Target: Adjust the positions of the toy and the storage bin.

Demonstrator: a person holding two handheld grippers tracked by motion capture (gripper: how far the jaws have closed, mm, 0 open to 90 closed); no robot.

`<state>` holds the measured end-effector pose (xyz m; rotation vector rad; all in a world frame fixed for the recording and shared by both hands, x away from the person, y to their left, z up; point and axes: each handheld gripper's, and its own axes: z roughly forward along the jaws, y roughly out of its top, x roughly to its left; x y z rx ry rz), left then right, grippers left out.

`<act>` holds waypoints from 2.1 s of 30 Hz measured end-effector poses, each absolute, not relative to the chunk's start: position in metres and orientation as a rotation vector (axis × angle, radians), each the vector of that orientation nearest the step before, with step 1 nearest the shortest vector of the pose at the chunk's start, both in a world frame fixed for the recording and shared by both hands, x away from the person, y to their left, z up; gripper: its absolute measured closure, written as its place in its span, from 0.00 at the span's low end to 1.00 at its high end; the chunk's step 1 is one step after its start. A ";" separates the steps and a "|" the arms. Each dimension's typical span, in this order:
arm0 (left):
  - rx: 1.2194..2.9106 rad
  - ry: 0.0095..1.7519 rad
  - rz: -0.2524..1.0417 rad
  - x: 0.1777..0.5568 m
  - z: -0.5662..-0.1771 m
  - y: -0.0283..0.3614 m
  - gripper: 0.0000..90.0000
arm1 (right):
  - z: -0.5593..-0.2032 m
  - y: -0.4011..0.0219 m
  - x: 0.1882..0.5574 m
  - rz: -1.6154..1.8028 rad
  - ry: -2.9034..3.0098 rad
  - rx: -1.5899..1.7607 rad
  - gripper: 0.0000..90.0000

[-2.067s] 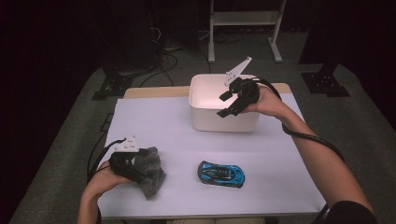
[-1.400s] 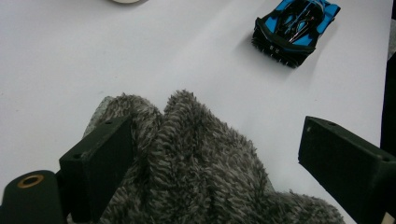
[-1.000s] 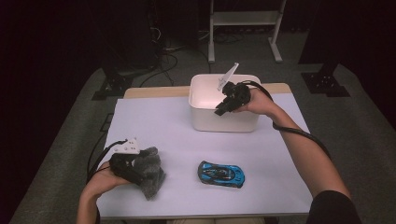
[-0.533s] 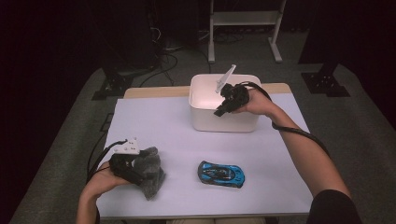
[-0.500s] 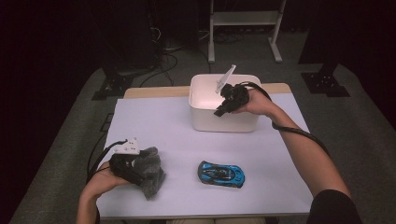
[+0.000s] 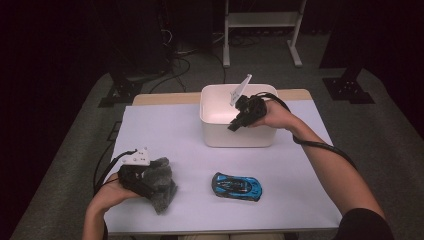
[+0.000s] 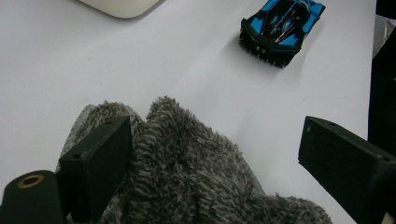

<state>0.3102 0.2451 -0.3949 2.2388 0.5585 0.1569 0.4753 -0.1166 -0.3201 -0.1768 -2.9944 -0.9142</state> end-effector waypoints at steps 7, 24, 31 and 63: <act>2.239 0.556 0.155 0.310 -0.395 0.243 0.11 | -0.320 -0.117 0.458 -0.918 -2.975 -0.170 0.94; 2.252 0.536 0.146 0.310 -0.395 0.239 0.10 | -0.321 -0.108 0.419 -0.923 -2.987 -0.157 0.94; 2.246 0.541 0.149 0.309 -0.394 0.240 0.10 | -0.321 -0.106 0.410 -0.935 -2.979 -0.150 0.94; 2.242 0.519 0.139 0.307 -0.393 0.239 0.09 | -0.298 -0.135 0.370 -1.168 -2.916 -0.223 0.43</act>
